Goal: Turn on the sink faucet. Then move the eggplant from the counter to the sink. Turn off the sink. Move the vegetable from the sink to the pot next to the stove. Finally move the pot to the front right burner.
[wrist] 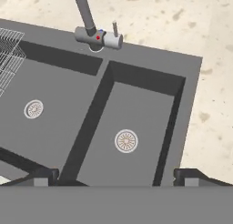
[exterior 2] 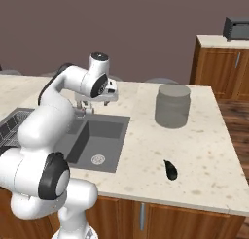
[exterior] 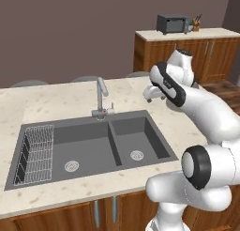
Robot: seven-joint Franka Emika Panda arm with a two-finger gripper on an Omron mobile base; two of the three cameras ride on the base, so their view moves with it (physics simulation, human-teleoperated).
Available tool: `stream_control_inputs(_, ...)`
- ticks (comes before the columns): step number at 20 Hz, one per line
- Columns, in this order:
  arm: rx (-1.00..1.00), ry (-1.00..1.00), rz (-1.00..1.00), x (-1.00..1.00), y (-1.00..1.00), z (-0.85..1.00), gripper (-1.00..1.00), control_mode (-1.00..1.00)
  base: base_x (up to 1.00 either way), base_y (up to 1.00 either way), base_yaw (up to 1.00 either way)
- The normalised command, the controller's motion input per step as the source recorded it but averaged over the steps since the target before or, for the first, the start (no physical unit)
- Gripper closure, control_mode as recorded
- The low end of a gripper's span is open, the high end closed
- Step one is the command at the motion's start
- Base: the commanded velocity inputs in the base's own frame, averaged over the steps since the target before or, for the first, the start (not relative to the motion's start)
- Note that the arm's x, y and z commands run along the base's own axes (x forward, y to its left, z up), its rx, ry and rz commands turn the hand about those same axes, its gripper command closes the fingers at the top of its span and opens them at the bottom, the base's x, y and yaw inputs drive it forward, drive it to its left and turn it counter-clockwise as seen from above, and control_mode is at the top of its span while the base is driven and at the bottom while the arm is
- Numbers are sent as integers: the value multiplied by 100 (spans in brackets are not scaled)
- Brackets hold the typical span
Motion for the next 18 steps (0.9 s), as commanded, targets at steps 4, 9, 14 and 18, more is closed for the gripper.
stream_control_inputs(4, 0, -9, 48, 22, 44, -49, -100, -100, 0, 0, 0)
stream_control_inputs(9, 0, -1, 33, 13, 20, -28, -100, -100, 0, 0, 0)
stream_control_inputs(14, 2, -2, 18, 41, 1, -18, -100, -100, 0, 0, 0)
stream_control_inputs(18, 6, -4, 14, 50, 10, -20, -100, -100, 0, 0, 0)
